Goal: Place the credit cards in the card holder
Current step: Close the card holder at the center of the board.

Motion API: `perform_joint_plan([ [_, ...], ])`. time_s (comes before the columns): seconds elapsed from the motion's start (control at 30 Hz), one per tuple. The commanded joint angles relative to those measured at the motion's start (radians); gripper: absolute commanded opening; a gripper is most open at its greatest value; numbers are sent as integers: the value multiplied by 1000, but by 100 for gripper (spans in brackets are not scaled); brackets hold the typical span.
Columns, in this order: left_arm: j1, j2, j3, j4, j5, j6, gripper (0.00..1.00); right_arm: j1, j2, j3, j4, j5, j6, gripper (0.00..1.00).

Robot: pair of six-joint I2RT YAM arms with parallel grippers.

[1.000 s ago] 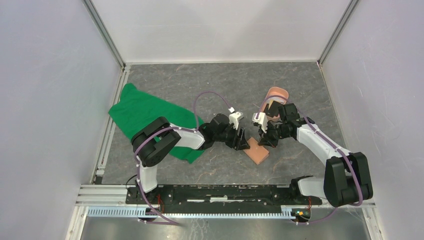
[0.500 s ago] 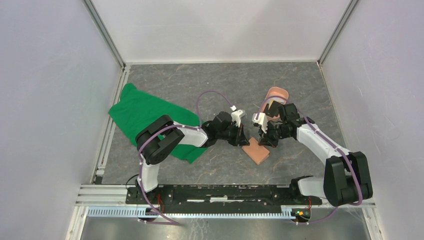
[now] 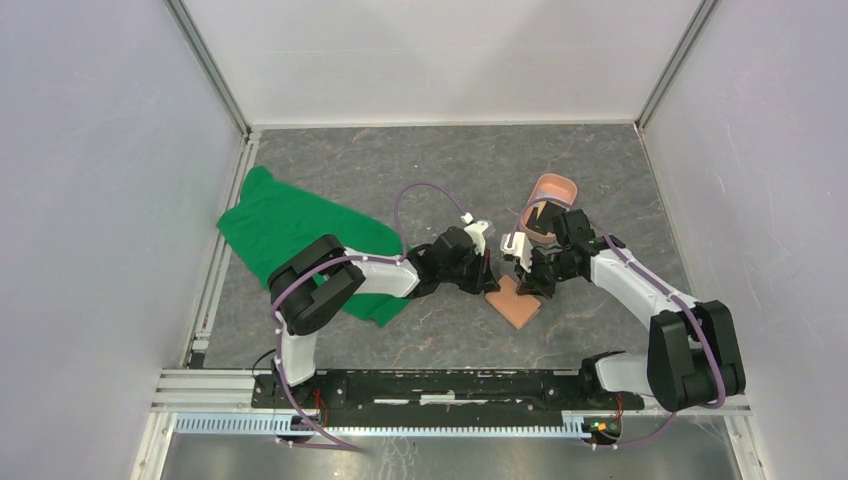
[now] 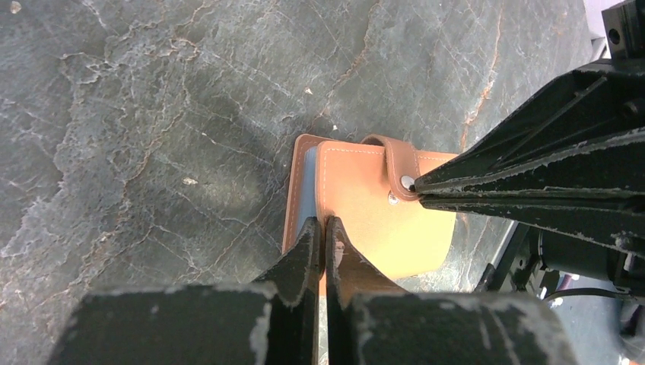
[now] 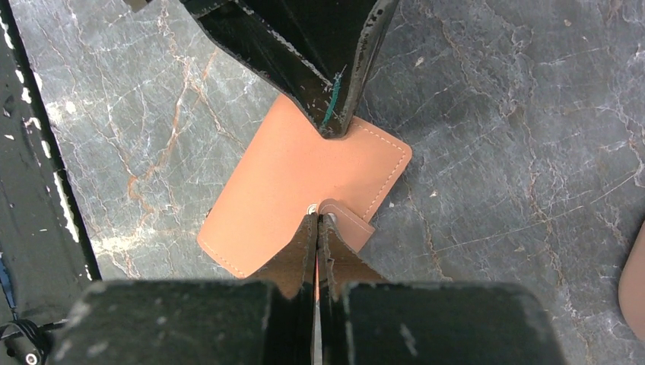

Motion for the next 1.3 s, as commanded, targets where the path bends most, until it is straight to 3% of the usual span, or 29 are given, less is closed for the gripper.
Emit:
perform_joint_plan([
  [0.0,-12,-1,10,-101,-107,-33,2,29,-2,-6,-50,-24,-34,0],
  [0.9,-18,-8,24,-116,-120,-59,2,113,15,-39,-8,29,17,0],
  [1.27,-18,-11,17,-113,-118,-64,2,130,18,-50,-35,120,15,0],
])
